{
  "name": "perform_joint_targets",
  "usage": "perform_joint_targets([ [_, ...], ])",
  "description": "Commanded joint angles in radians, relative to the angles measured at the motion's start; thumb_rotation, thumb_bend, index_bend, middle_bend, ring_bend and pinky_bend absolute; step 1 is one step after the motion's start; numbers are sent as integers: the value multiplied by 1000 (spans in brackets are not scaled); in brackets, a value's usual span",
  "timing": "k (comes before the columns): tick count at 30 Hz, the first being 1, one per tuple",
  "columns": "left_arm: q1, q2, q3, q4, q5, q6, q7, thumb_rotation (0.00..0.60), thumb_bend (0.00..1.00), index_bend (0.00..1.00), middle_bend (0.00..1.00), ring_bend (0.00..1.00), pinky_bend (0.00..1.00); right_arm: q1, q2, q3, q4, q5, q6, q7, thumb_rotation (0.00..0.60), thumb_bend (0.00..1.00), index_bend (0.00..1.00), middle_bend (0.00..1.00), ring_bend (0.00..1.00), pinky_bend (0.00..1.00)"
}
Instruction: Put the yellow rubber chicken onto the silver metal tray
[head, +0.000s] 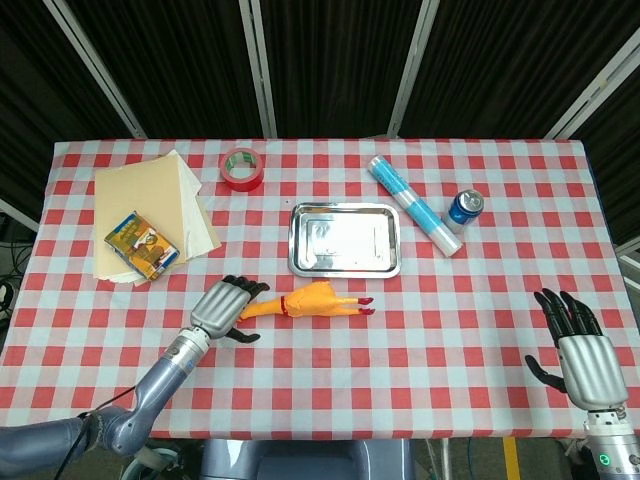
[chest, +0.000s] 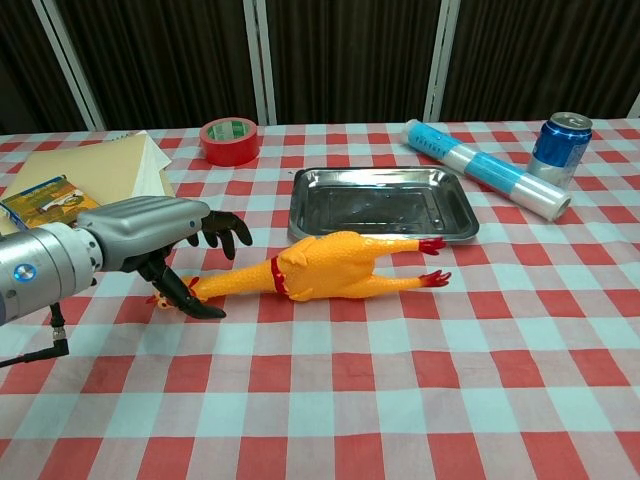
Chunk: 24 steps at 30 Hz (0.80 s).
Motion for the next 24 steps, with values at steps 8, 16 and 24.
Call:
perform_joint_targets([
  [8,-52,-80,-17,74,-81,-7,-2,600,171,285,372,313,363,-4,4,1,-4,5,3,2,599,263,0,84,43,120],
  [16,-74,-132,-10,125,-97,20,11,600,184,359,465,390,456,-13,6,-1,-4,12,8,6,600,263,0,84,43,120],
  [24,-83,-152,6,162,-93,36,19,600,318,450,540,456,479,-22,10,-4,-7,12,18,10,599,263,0,84,43,120],
])
